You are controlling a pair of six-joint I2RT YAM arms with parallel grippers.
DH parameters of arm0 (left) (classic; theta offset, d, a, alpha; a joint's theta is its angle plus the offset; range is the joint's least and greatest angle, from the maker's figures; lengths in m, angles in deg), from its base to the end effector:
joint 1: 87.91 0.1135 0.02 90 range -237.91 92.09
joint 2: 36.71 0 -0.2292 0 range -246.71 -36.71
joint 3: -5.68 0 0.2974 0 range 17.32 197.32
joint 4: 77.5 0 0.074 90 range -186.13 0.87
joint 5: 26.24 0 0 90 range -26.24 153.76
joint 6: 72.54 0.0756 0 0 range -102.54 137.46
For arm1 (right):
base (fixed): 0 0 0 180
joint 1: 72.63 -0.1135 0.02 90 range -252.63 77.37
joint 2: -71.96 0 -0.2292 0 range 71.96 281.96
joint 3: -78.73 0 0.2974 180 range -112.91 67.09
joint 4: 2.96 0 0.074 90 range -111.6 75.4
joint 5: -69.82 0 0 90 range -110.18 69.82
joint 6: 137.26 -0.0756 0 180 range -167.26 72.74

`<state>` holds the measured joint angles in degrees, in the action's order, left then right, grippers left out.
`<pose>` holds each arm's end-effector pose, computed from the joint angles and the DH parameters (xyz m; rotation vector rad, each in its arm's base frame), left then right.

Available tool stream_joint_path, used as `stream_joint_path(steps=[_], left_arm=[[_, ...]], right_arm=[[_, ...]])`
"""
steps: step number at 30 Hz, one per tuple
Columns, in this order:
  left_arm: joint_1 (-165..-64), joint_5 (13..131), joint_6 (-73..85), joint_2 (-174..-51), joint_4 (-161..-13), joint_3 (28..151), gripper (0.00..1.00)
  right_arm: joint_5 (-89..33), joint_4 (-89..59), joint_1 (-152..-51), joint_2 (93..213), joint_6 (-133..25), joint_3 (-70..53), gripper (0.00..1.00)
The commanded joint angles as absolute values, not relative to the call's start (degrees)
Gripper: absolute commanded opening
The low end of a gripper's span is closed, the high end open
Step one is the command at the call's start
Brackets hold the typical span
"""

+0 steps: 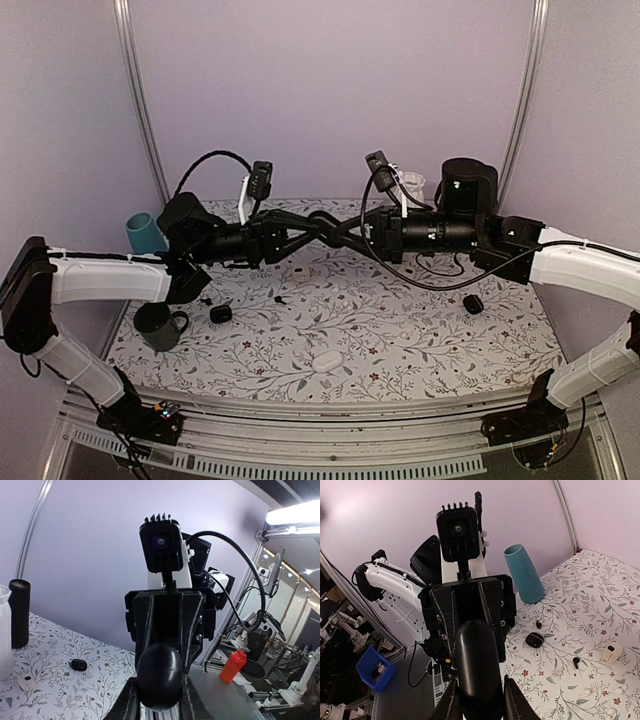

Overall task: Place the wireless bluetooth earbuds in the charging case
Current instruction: Pass from the left arm to the right

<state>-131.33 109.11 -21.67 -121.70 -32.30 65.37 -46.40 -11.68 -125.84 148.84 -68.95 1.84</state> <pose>0.2451 -0.3060 0.2580 0.8396 1.2967 -1.6648 0.2161 0.3448 0.3153 -0.8679 1.6985 1.3221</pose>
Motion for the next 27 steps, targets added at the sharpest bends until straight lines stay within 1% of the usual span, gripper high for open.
stream_joint_path(steps=[1, 3, 5, 10, 14, 15, 19, 20, 27], left_arm=[[-131.26, 106.76, -22.33, -122.8, -31.37, 66.58, 0.0], [-131.26, 106.7, -22.2, -122.8, -31.54, 66.54, 0.0], [-131.32, 106.38, -21.88, -122.62, -32.13, 66.53, 0.01], [-130.92, 104.63, -20.27, -121.78, -35.9, 66.55, 0.36], [-130.81, 101.78, -18.41, -120.39, -38.51, 65.75, 0.69], [-130.78, 101.08, -17.87, -119.98, -39.15, 65.48, 0.76], [-130.53, 98.45, -15.76, -118.33, -41.65, 64.72, 0.94], [-130.46, 97.8, -15.2, -118.03, -42.43, 64.7, 0.96], [-129.71, 95.32, -13.34, -116.67, -45.61, 64.52, 0.96]], right_arm=[[-47.54, -8.89, -126.36, 149.47, -70.3, 2.14, 0.18], [-47.32, -8.95, -126.33, 149.6, -70.52, 2.14, 0.09], [-46.98, -9.21, -126.34, 149.63, -70.88, 2.27, 0.05], [-45.36, -9.82, -126.1, 149.09, -71.73, 2.97, 0.04], [-43.92, -10.14, -124.18, 147.51, -73.31, 5.1, 0.04], [-43.24, -10.36, -123.61, 146.84, -73.99, 5.99, 0.04], [-42.17, -11.1, -121.35, 144.32, -75.61, 9.48, 0.04], [-41.71, -11.28, -120.94, 143.66, -76.0, 10.38, 0.04], [-37.16, -15.89, -115.56, 138.84, -78.07, 16.32, 0.04]])
